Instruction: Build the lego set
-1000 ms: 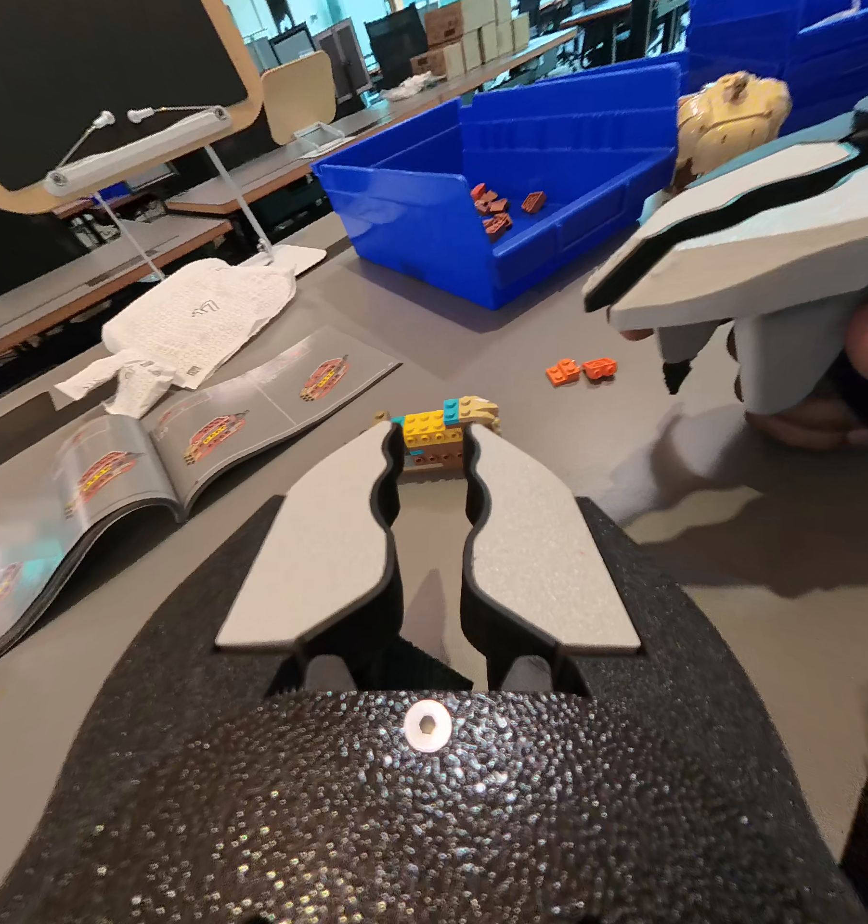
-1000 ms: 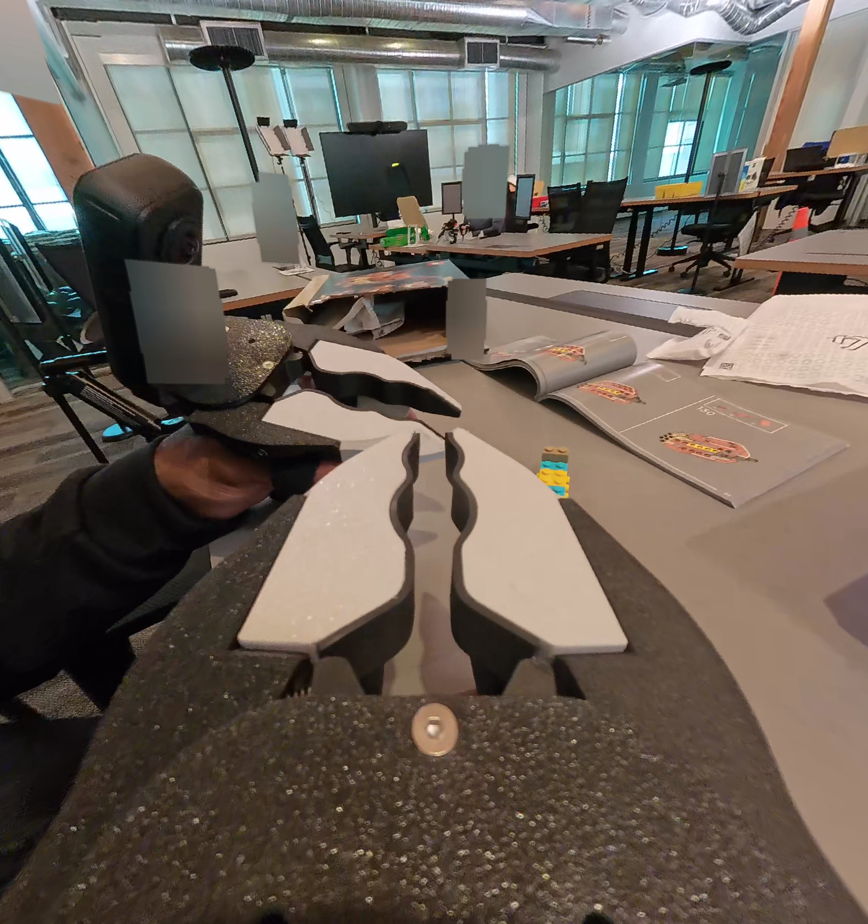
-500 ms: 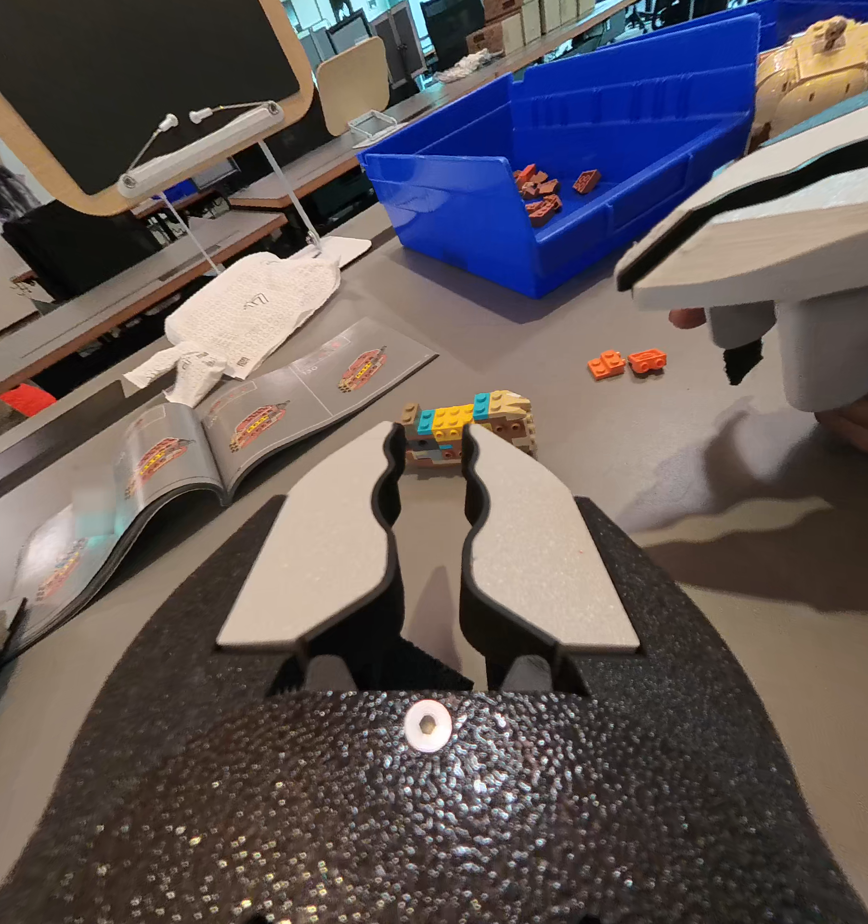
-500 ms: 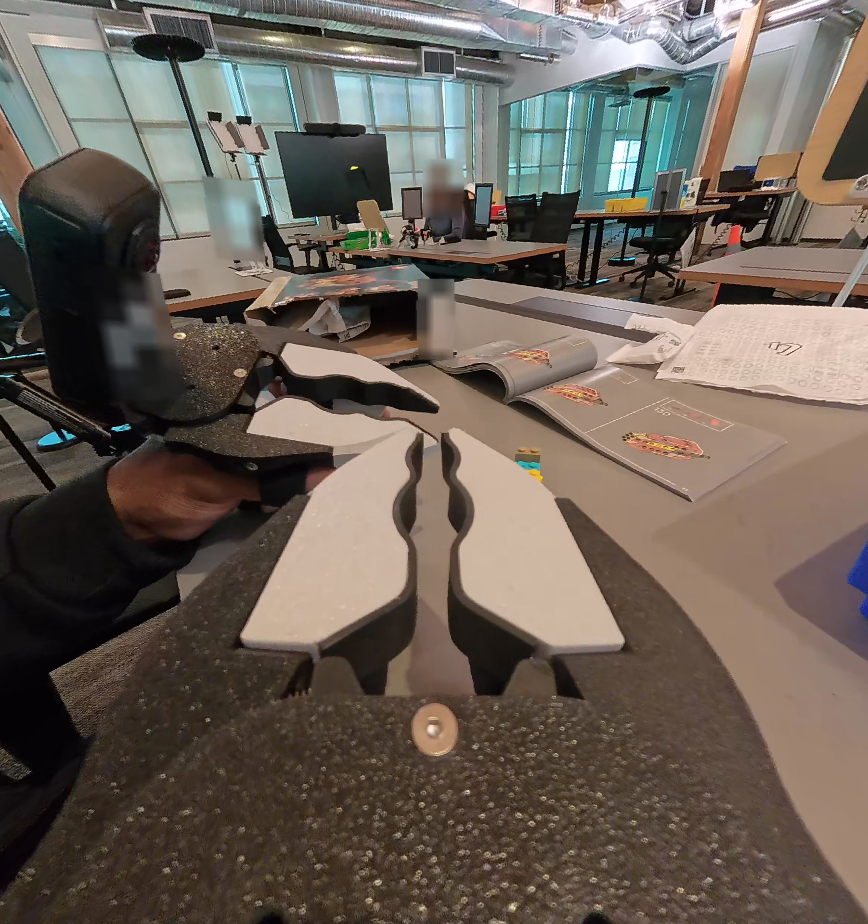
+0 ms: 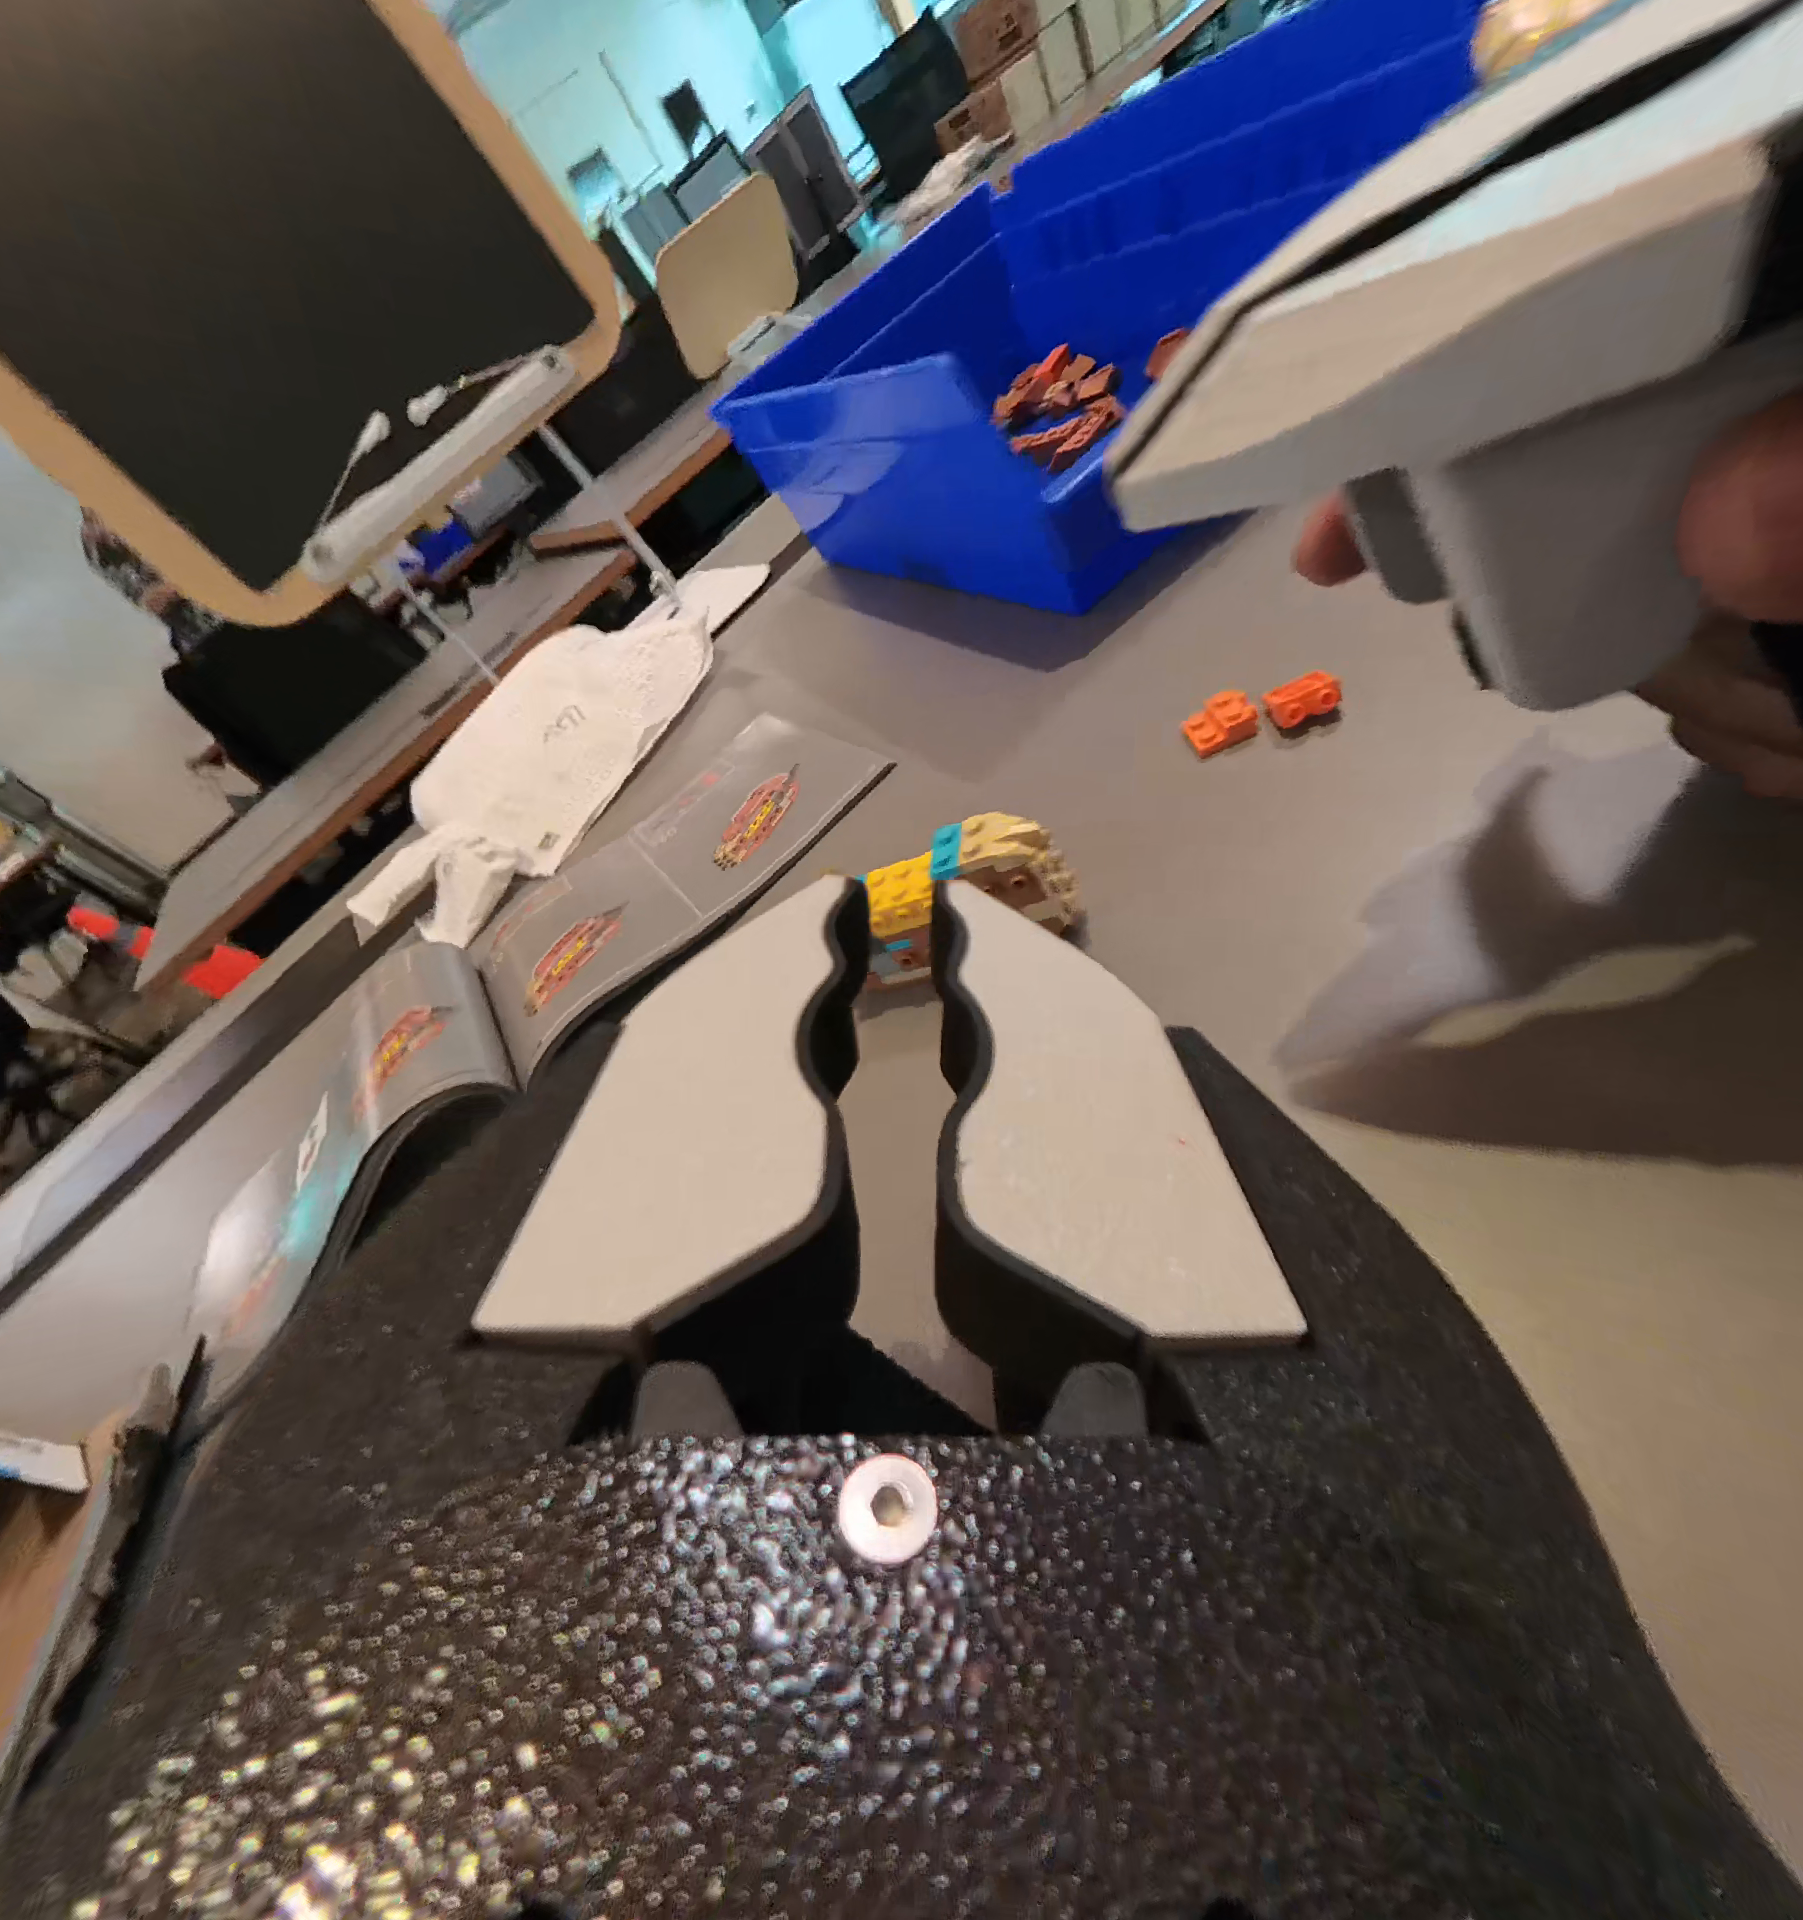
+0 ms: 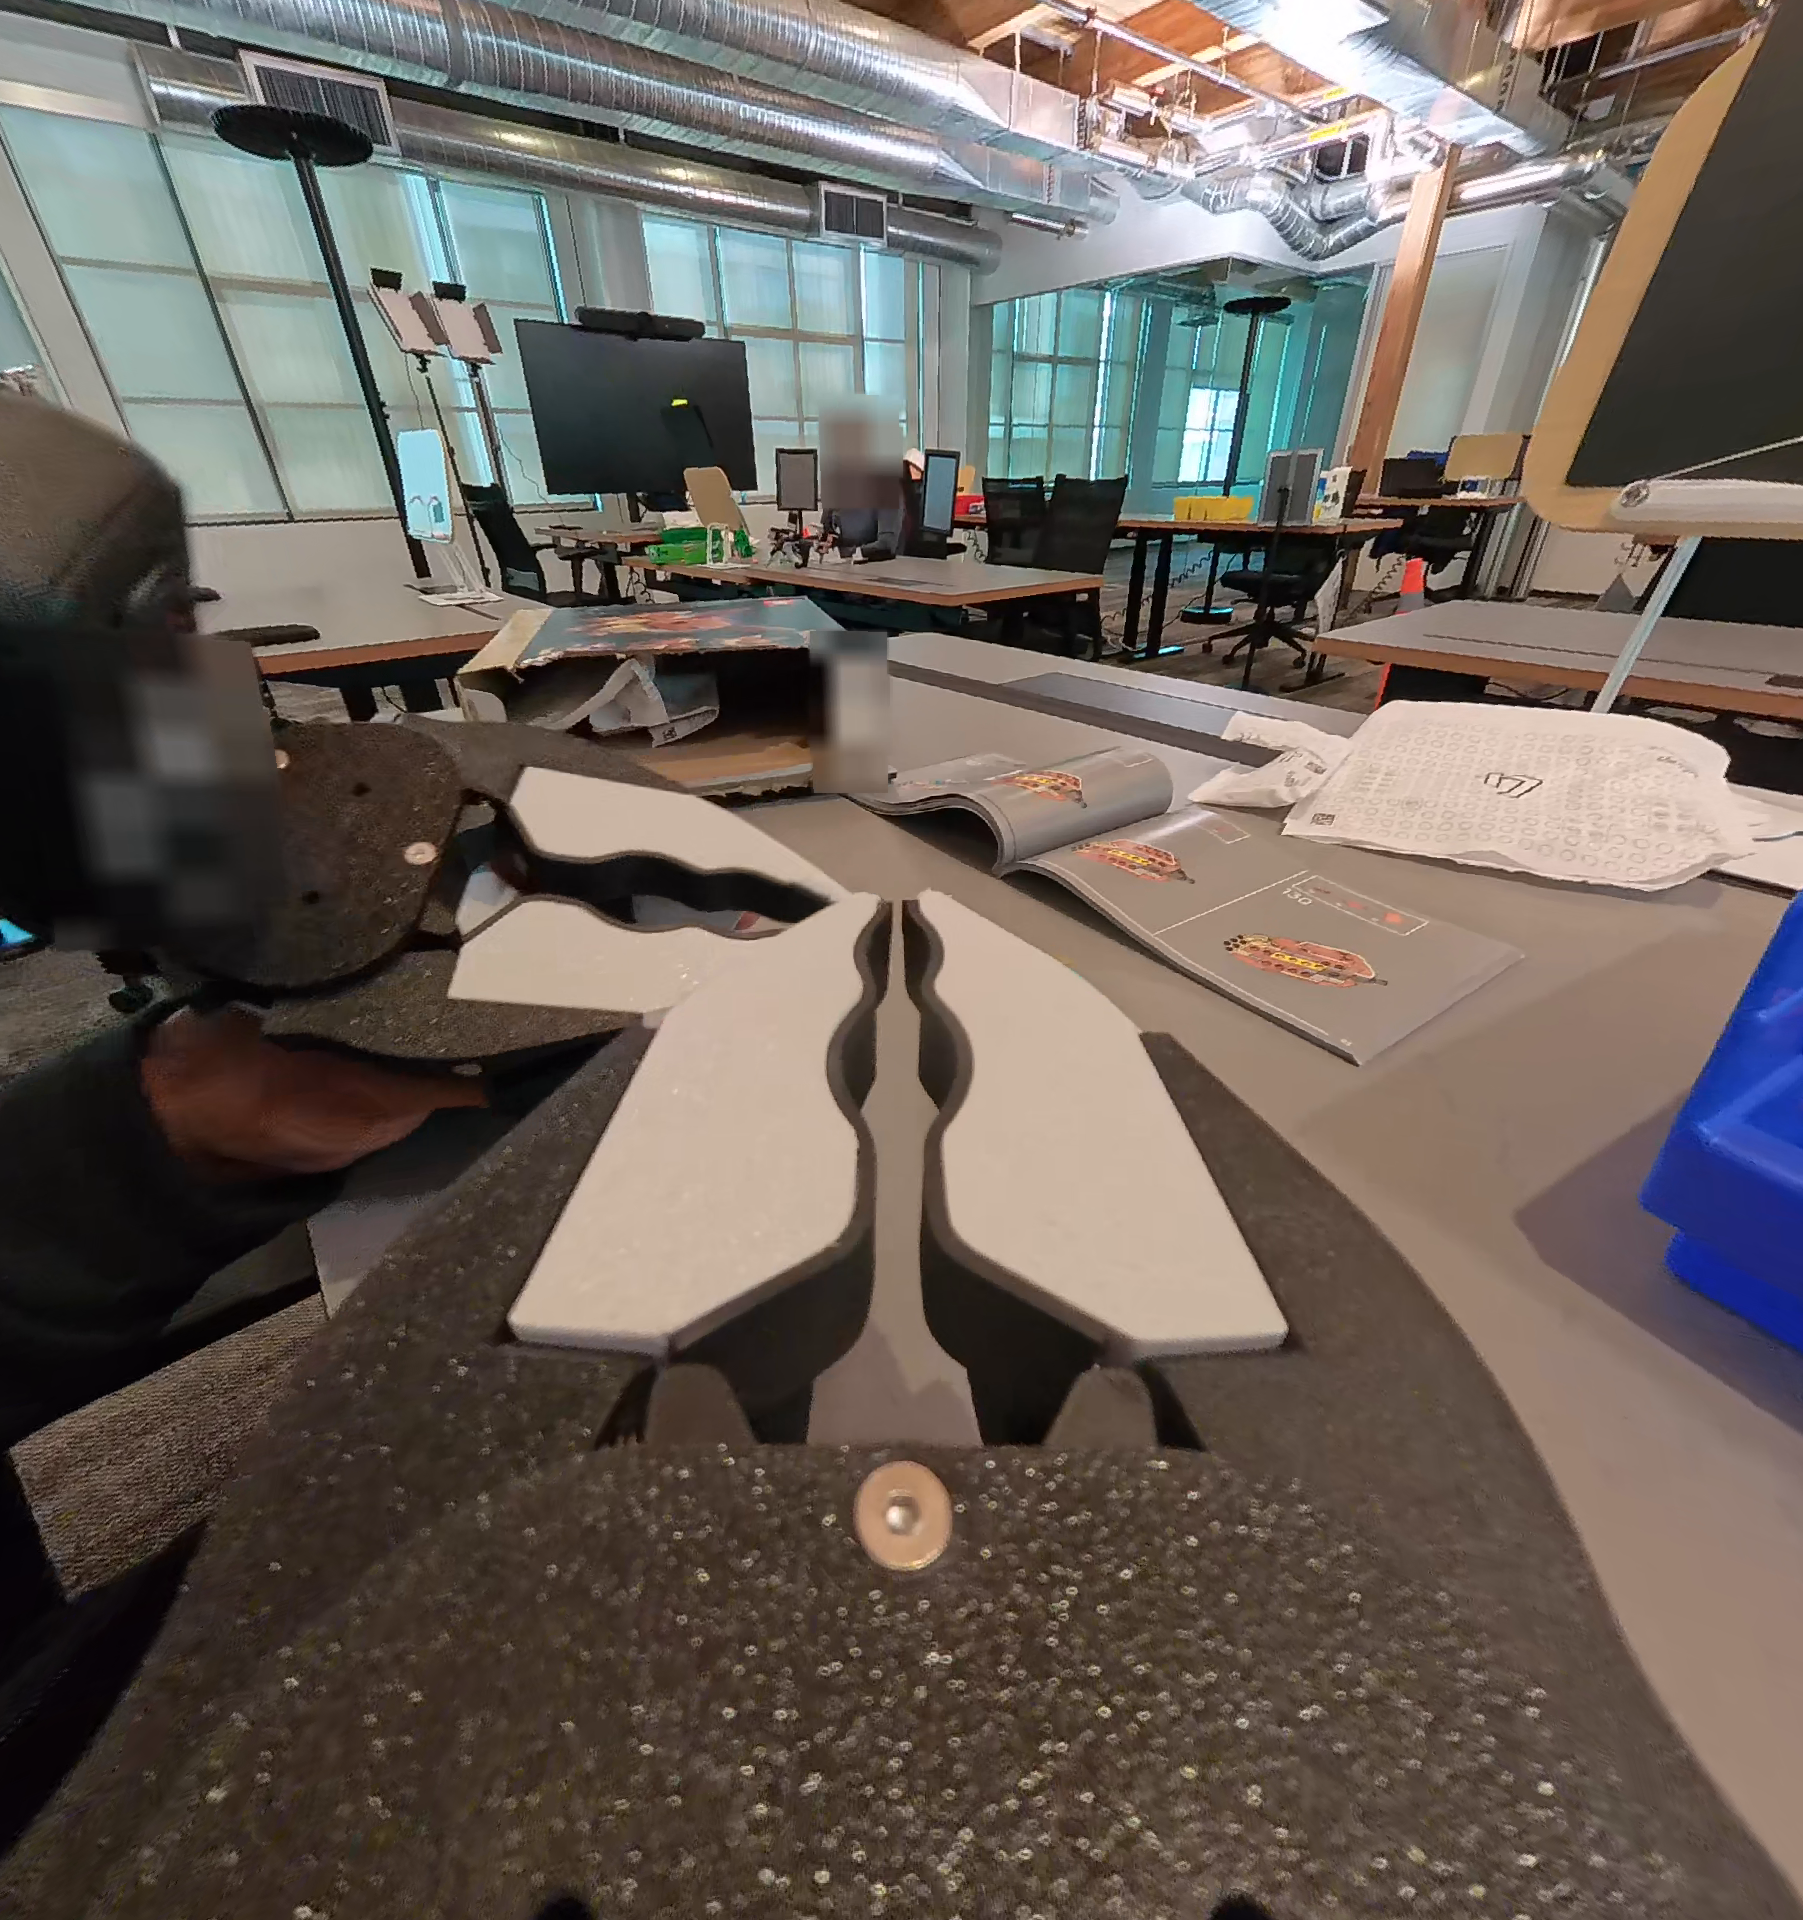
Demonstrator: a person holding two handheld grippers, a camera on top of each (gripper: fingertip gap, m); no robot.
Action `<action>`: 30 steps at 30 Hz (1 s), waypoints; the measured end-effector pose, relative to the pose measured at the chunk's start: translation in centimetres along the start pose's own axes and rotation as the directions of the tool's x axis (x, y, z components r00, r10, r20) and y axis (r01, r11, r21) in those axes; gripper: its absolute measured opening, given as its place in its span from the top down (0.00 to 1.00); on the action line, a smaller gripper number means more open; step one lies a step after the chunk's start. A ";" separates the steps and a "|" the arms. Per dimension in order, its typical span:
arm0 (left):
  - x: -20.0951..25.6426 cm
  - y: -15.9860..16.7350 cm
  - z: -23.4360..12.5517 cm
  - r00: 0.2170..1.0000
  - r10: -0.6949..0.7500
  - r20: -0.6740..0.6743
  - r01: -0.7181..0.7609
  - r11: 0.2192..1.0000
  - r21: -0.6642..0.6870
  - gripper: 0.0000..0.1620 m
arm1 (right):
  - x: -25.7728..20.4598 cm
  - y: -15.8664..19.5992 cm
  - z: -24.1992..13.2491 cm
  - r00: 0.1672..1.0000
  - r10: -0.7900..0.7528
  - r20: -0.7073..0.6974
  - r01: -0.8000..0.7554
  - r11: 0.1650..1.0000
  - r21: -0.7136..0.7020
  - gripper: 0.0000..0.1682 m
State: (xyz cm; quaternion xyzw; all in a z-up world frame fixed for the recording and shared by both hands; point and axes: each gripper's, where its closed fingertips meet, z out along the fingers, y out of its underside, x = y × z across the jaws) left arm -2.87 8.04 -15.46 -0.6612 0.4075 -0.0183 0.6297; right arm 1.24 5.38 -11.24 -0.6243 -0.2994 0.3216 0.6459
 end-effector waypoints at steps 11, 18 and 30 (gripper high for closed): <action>3.4 -1.6 -1.9 0.978 0.157 -0.137 -0.134 0.978 0.162 1.00 | 1.2 -1.0 -1.1 0.992 -0.036 -0.125 0.046 0.996 0.078 1.00; 4.8 -0.9 -1.5 0.956 0.236 -0.174 -0.215 0.968 0.131 1.00 | 1.6 -0.9 -1.1 0.991 -0.005 -0.132 0.015 0.997 0.075 1.00; 6.9 -0.3 -1.1 0.910 0.323 -0.259 -0.303 0.946 0.114 1.00 | 2.2 -0.8 -1.1 0.988 0.019 -0.156 -0.008 0.998 0.068 1.00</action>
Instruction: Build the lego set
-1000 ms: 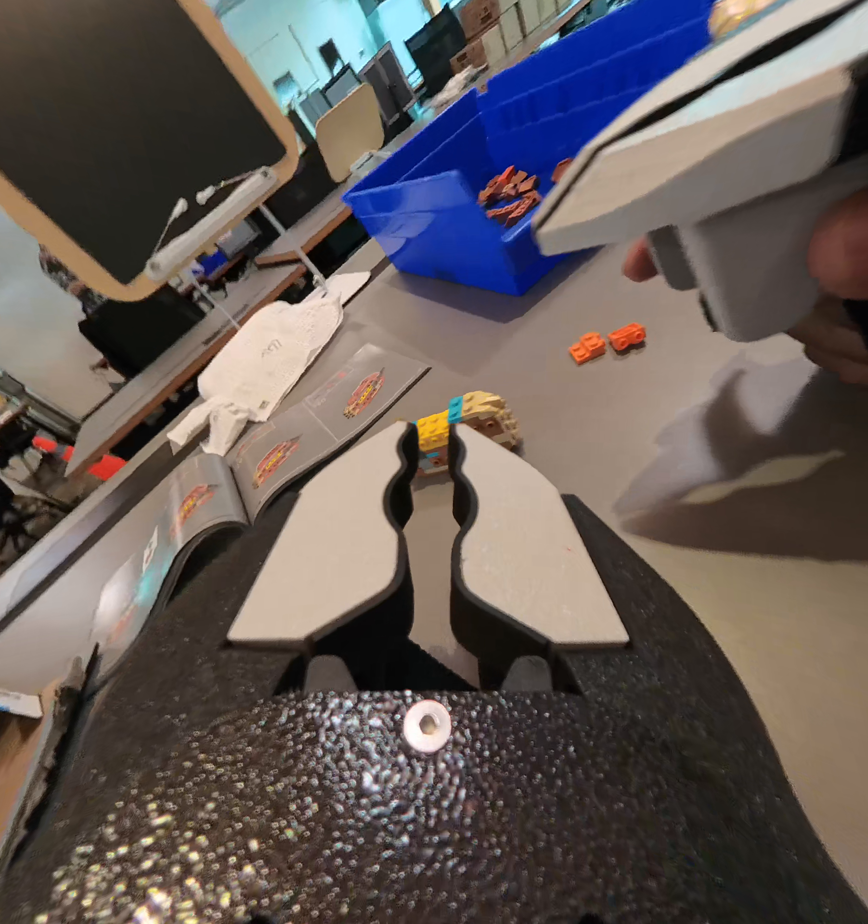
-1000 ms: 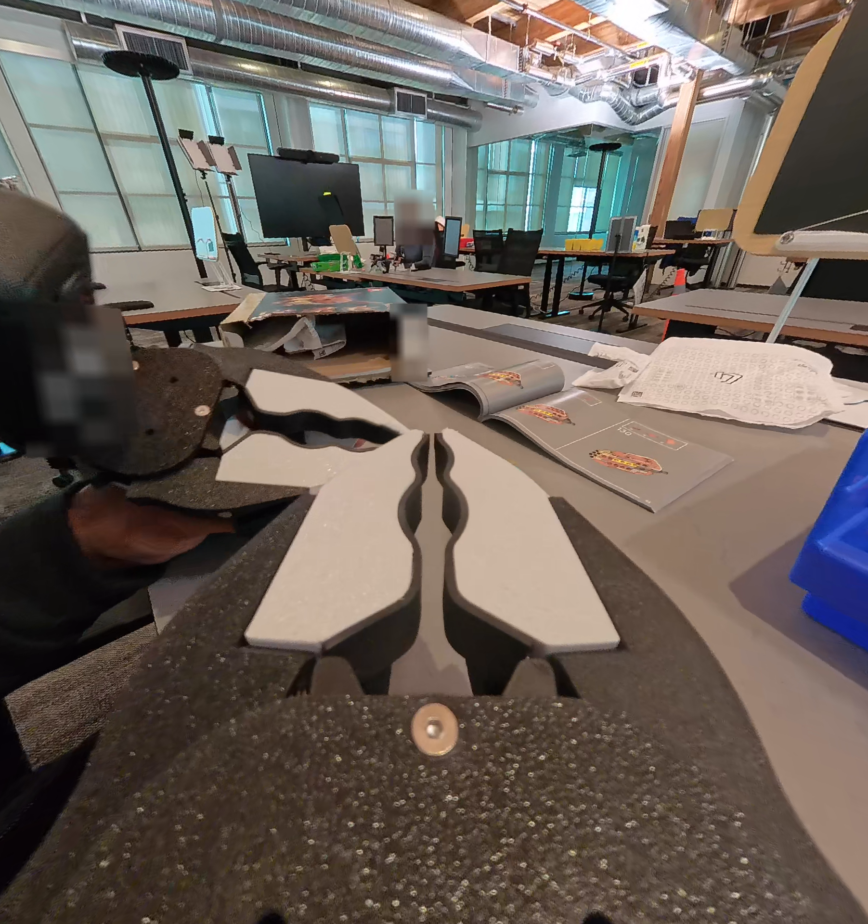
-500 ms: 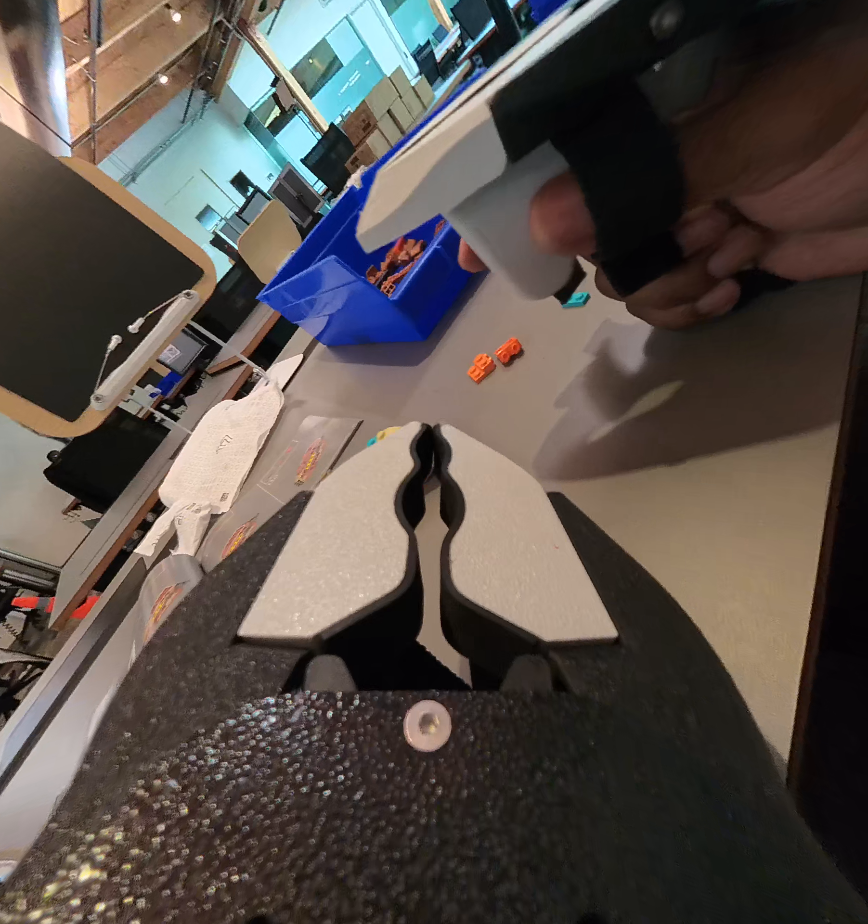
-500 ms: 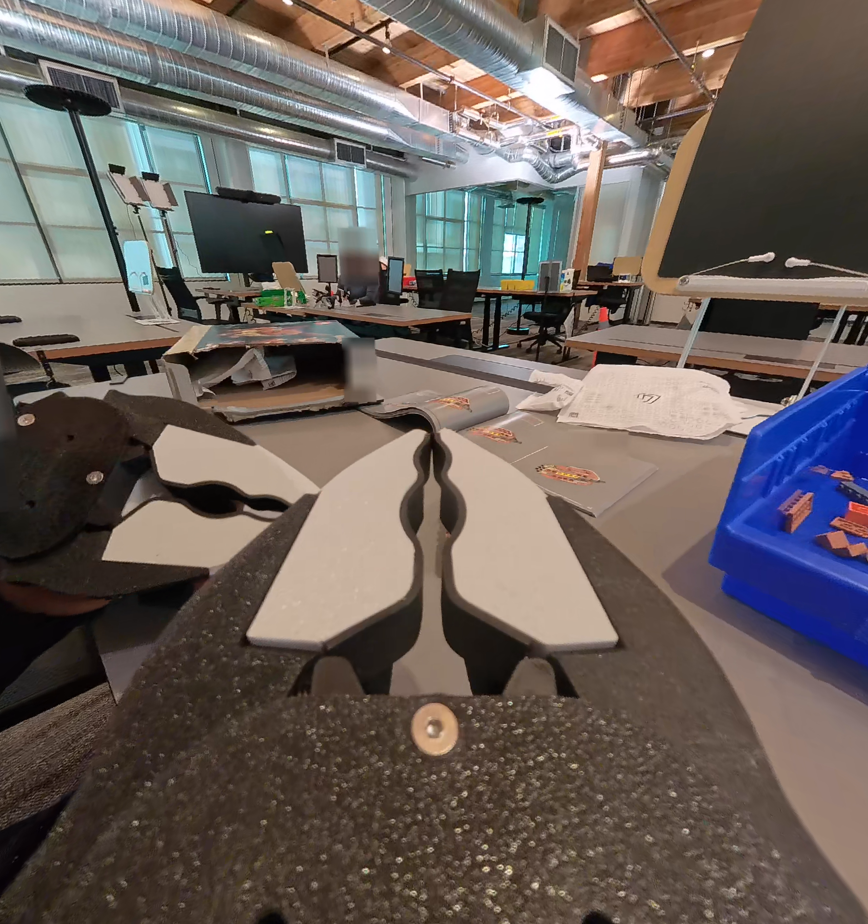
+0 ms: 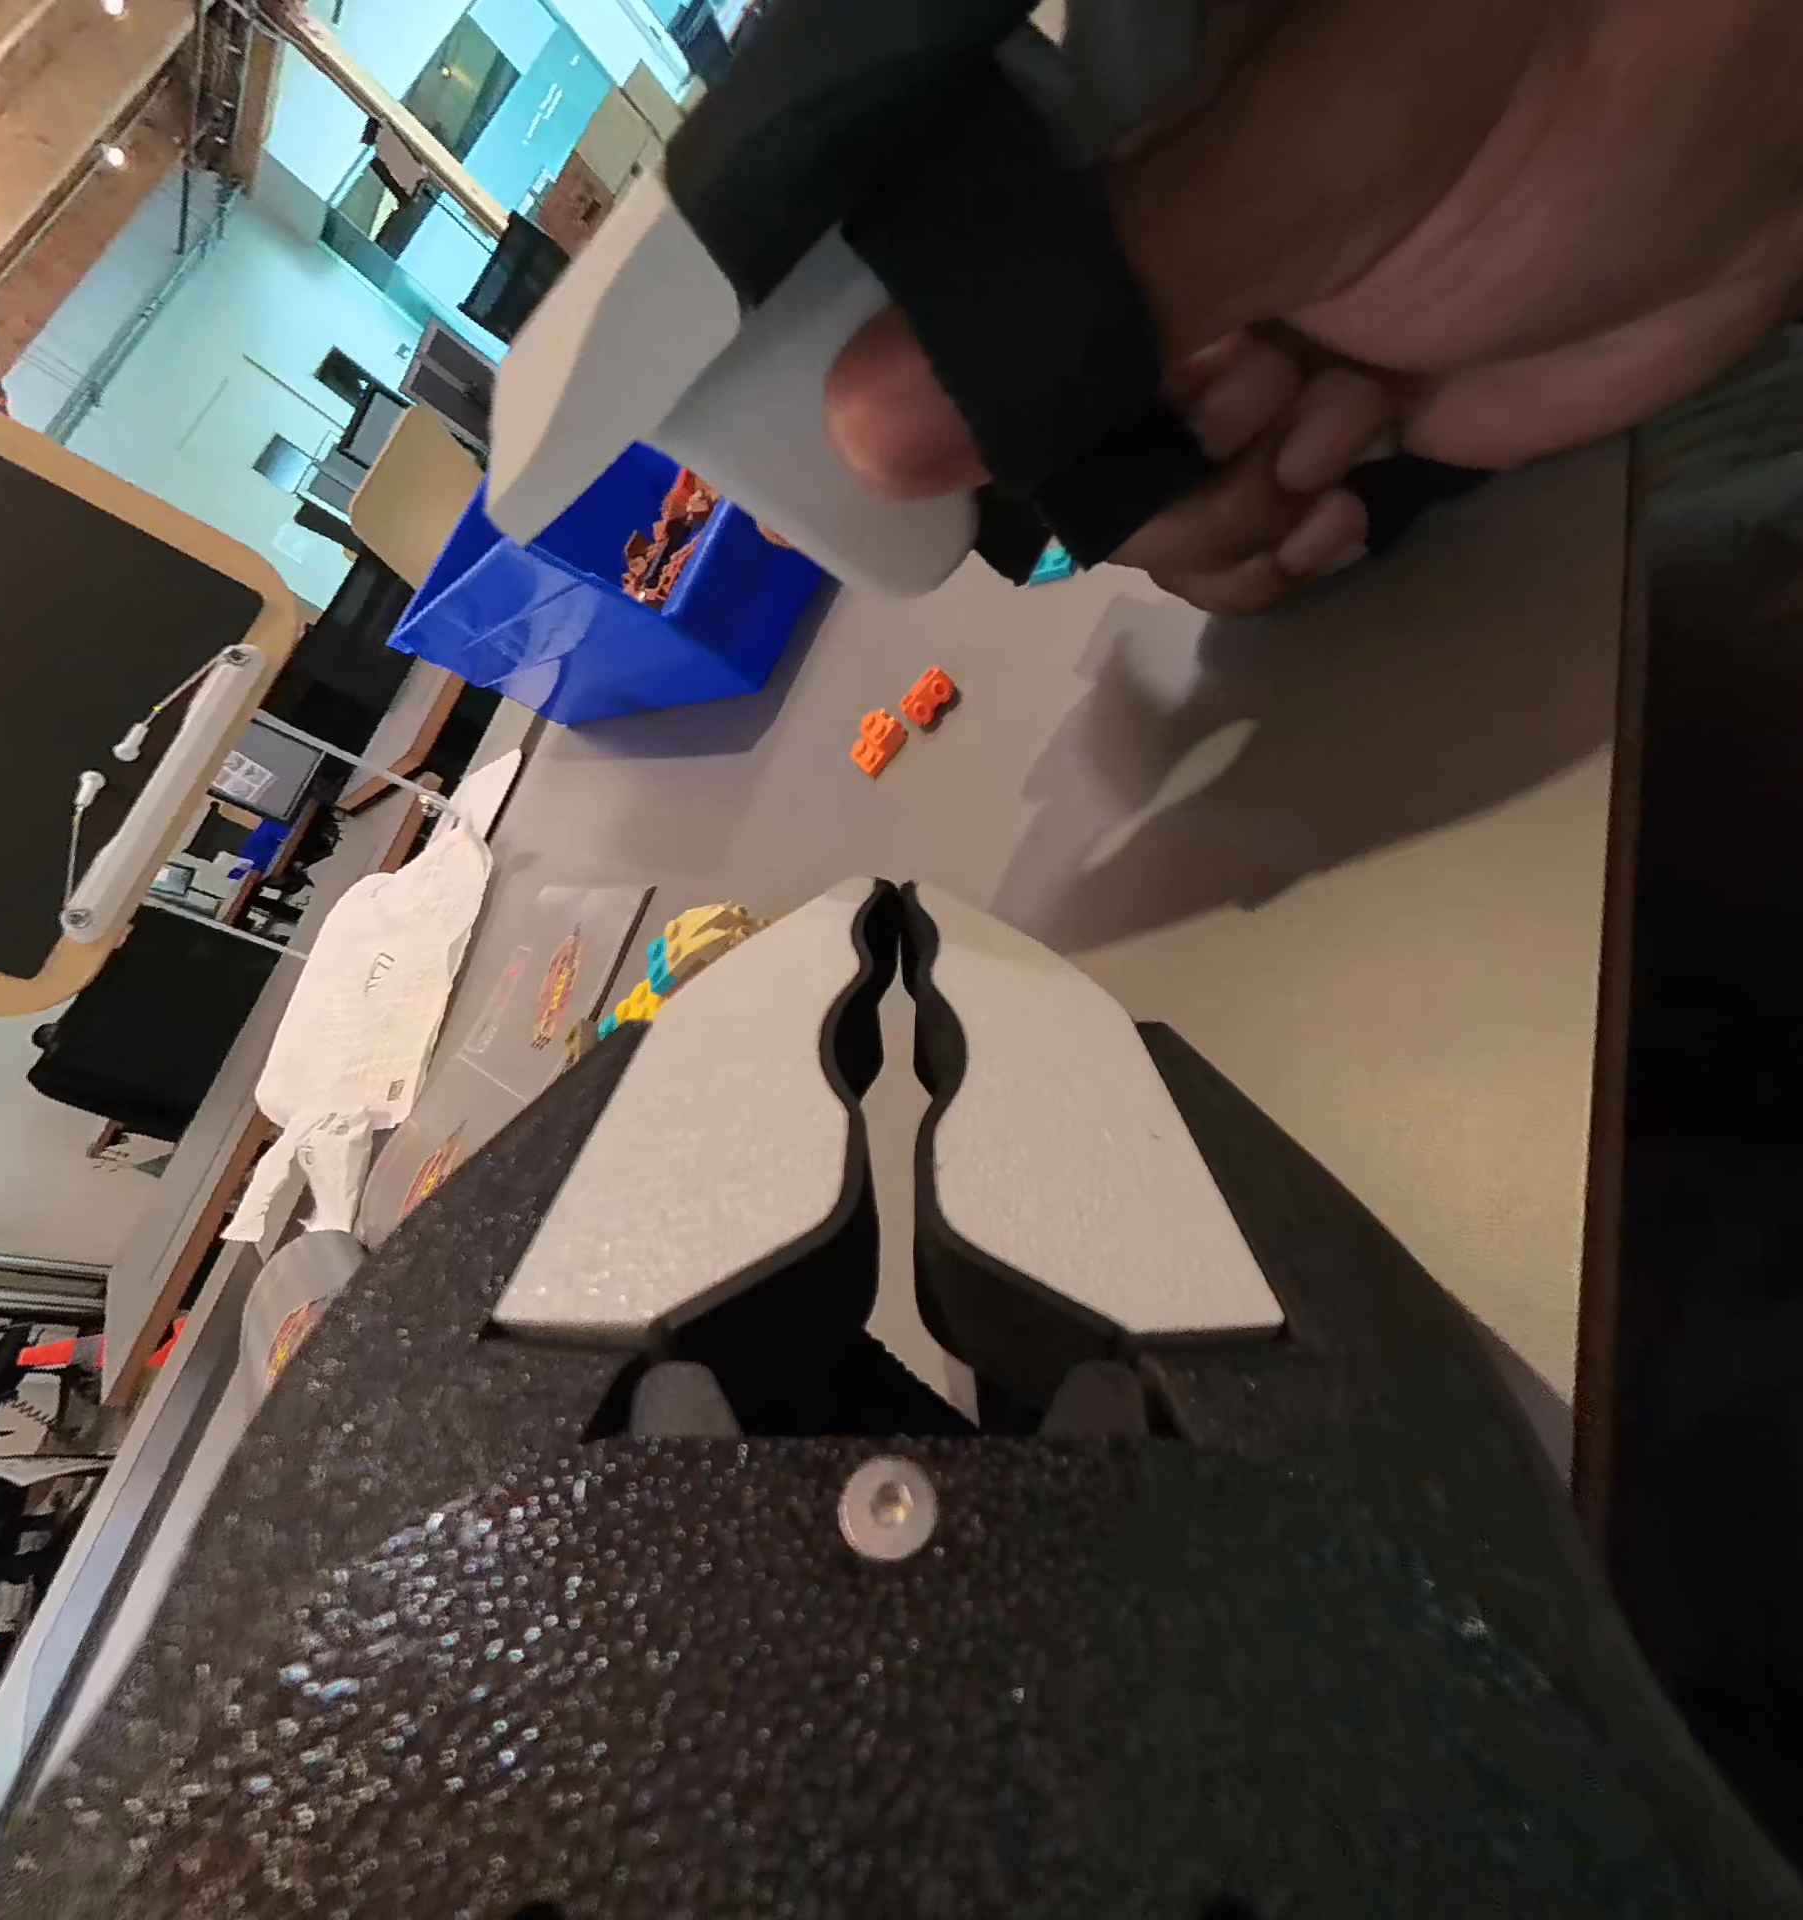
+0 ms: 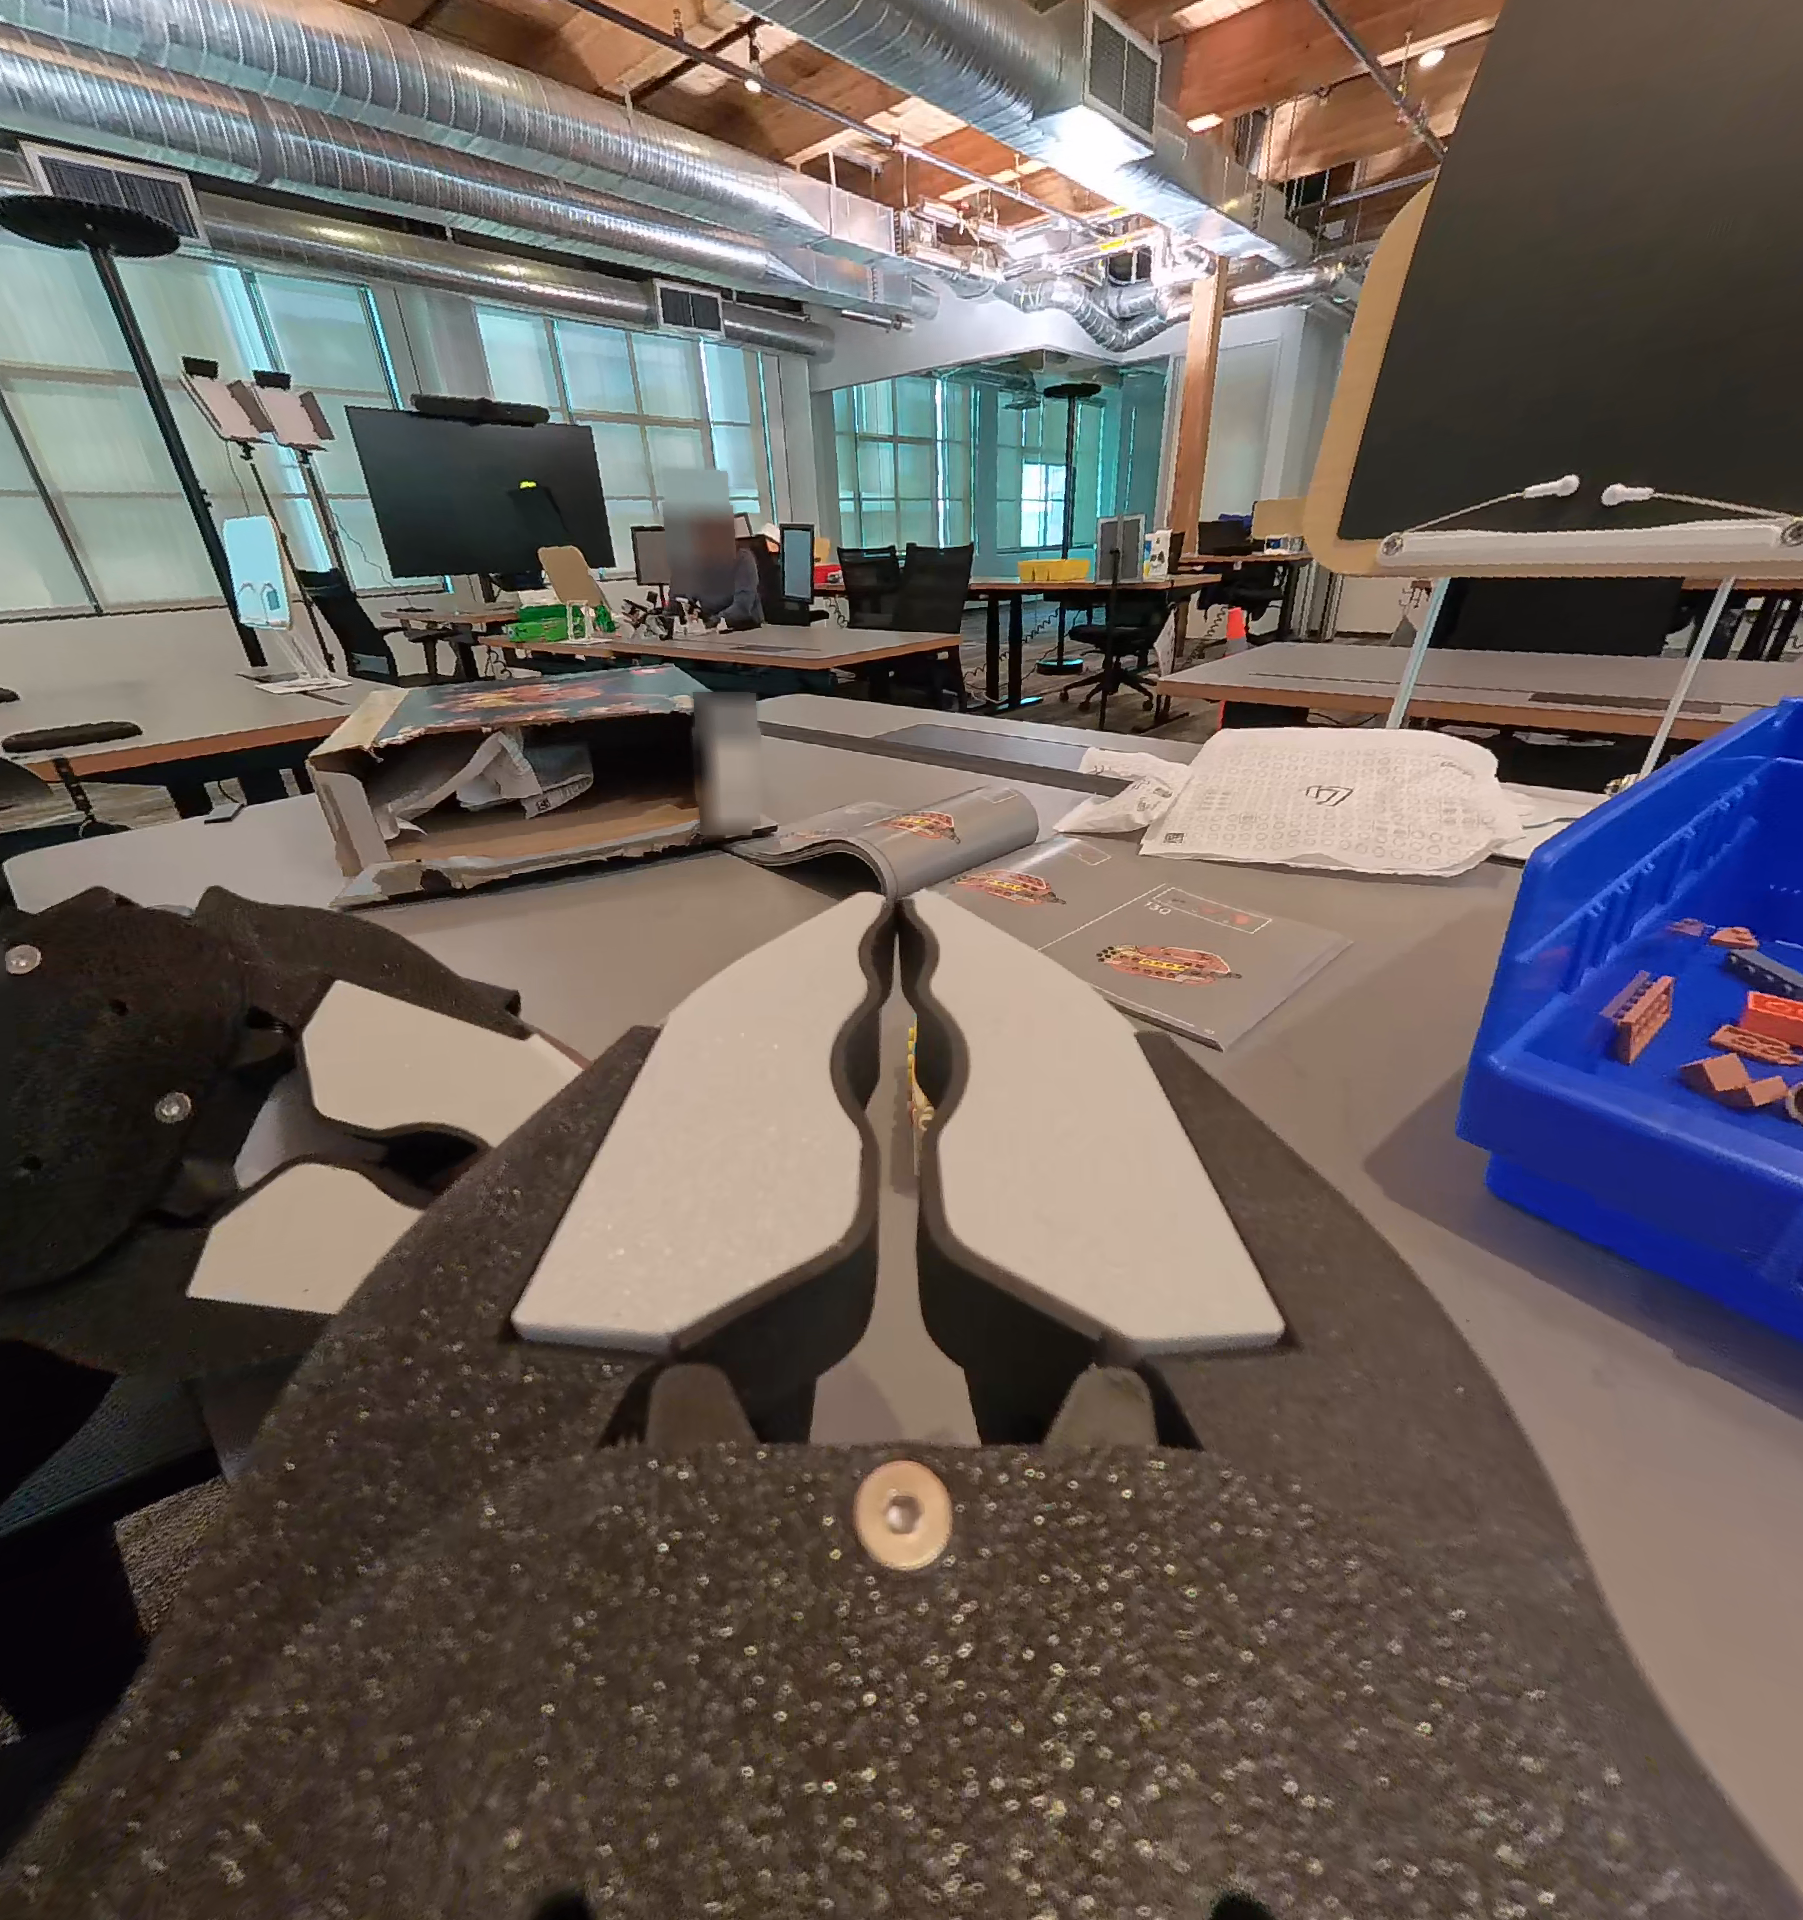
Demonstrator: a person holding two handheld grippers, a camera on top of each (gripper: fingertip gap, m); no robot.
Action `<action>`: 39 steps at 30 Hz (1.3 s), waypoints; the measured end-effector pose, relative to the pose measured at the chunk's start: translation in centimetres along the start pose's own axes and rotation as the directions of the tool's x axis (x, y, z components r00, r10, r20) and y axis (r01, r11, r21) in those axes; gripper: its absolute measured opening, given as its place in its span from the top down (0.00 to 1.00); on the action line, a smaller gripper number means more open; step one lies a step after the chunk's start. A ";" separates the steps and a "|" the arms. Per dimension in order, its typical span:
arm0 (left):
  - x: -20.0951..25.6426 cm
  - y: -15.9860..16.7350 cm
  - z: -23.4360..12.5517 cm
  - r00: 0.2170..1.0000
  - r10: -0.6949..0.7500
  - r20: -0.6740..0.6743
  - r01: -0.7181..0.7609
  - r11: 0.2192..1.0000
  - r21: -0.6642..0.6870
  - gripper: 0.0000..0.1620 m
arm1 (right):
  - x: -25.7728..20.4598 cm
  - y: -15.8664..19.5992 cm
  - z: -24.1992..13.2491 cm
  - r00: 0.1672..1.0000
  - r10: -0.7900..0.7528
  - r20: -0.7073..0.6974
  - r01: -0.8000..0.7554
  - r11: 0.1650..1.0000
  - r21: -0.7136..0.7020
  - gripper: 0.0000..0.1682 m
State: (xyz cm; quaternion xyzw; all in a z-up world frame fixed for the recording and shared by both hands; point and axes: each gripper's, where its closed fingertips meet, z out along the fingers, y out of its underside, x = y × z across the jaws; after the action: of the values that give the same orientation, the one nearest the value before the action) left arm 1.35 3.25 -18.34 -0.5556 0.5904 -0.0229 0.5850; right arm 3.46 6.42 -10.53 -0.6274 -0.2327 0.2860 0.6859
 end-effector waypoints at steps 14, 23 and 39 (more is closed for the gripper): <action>-0.2 0.0 -0.4 0.998 0.021 0.052 -0.021 1.000 -0.004 0.99 | -0.2 0.6 0.5 1.000 0.009 0.024 -0.008 0.999 -0.054 1.00; -1.0 0.4 -0.9 0.986 0.035 0.165 -0.027 0.998 -0.052 1.00 | -1.0 0.7 0.5 0.998 -0.011 0.065 0.015 0.999 -0.052 1.00; -1.3 1.6 -0.3 0.979 0.056 0.198 -0.026 0.988 -0.151 1.00 | -1.5 0.6 0.3 0.994 -0.008 0.107 0.013 0.999 -0.043 1.00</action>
State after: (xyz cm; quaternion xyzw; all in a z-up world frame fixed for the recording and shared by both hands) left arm -0.27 4.53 -18.44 -0.5844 0.5397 0.0895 0.5993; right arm 2.10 5.65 -10.98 -0.6248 -0.2786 0.3102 0.6601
